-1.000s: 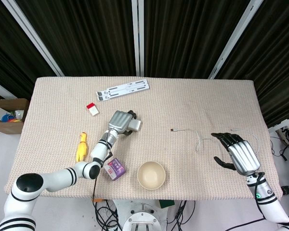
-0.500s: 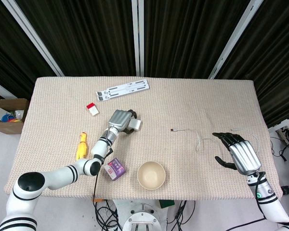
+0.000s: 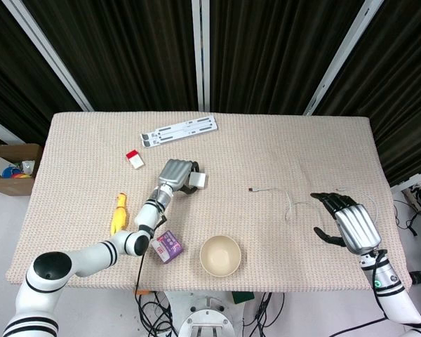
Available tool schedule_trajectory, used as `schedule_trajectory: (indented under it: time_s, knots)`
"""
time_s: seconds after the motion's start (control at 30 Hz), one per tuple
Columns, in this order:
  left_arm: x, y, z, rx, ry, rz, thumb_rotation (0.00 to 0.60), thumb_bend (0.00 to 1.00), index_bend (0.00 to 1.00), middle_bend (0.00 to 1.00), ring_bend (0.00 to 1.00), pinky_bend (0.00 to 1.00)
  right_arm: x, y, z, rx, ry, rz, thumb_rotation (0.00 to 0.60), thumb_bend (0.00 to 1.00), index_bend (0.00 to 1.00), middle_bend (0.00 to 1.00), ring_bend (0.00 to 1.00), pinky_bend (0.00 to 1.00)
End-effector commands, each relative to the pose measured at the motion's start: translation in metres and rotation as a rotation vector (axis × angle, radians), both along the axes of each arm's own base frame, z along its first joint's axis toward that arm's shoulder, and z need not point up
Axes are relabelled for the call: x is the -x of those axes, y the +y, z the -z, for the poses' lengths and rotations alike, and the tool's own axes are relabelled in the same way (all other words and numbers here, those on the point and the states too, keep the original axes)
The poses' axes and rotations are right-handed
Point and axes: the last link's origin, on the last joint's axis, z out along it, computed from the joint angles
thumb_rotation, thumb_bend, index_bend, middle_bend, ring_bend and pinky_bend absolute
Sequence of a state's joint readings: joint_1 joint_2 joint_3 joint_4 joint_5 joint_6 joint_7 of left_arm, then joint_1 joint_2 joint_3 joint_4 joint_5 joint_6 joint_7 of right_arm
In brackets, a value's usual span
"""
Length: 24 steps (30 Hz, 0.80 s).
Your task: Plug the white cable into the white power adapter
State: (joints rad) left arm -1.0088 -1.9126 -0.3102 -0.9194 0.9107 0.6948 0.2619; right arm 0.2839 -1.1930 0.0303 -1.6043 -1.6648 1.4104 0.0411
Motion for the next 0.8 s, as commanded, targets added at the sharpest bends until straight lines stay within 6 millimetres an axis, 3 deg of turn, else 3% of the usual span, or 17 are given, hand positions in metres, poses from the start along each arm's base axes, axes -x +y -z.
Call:
schedule_trajectory:
  time_s: [0.03, 0.27, 0.5, 0.63, 0.8]
  knots:
    - [0.004, -0.004, -0.007, -0.033, -0.022, 0.002, 0.561, 0.23, 0.60, 0.54, 0.73, 0.97, -0.007, -0.010, 0.000, -0.016, -0.009, -0.012, 0.600, 0.21, 0.28, 0.31, 0.29, 0.43]
    - [0.018, -0.023, -0.045, -0.115, -0.061, 0.005, 0.559, 0.22, 0.60, 0.55, 0.73, 0.97, -0.054, -0.067, 0.012, -0.109, 0.049, -0.065, 0.600, 0.27, 0.30, 0.34, 0.31, 0.46]
    - [0.032, -0.049, -0.071, -0.135, -0.049, -0.009, 0.558, 0.22, 0.60, 0.55, 0.73, 0.97, -0.093, -0.133, 0.055, -0.196, 0.263, -0.067, 0.600, 0.29, 0.36, 0.34, 0.31, 0.46]
    - [0.037, -0.057, -0.076, -0.140, -0.058, -0.013, 0.556, 0.22, 0.60, 0.55, 0.73, 0.97, -0.096, -0.157, 0.083, -0.213, 0.363, -0.034, 0.600, 0.29, 0.42, 0.31, 0.25, 0.41]
    - [0.042, -0.060, -0.078, -0.138, -0.067, -0.019, 0.560, 0.22, 0.60, 0.55, 0.73, 0.97, -0.092, -0.171, 0.114, -0.237, 0.432, 0.008, 0.600, 0.30, 0.45, 0.29, 0.21, 0.38]
